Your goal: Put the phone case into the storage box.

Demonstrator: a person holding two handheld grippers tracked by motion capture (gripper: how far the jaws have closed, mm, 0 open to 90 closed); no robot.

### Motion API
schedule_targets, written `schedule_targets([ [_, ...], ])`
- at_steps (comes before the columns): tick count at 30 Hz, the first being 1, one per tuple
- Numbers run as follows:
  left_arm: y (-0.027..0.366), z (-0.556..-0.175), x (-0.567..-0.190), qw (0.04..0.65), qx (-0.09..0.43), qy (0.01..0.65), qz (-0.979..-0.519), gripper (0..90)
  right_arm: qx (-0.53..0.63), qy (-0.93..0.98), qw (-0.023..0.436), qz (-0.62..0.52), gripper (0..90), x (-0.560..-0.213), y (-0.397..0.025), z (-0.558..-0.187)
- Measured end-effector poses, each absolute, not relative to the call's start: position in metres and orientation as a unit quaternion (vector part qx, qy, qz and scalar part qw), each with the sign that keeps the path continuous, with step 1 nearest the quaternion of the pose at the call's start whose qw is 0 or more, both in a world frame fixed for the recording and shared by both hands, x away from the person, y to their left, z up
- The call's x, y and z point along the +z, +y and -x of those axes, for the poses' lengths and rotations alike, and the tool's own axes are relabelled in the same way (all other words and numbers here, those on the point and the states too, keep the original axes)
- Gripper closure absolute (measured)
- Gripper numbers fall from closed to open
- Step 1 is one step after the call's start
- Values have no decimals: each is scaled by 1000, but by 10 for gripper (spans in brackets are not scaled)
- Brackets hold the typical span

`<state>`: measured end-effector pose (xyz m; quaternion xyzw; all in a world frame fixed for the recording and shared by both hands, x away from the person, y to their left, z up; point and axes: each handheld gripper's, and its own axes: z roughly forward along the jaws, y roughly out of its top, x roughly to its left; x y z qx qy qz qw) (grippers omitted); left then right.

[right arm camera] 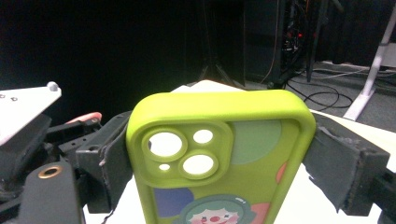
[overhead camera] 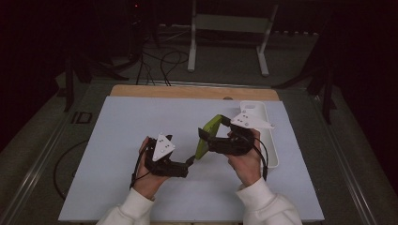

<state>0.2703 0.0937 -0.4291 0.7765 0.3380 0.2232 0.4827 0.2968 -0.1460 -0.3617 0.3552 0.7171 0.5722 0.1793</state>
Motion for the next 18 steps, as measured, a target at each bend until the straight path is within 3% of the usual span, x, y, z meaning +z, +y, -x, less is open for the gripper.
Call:
schedule_targets([
  [18,134,-267,-431,473,242,360,-767,0,570,716,183,-359,162,-361,-147,-300],
])
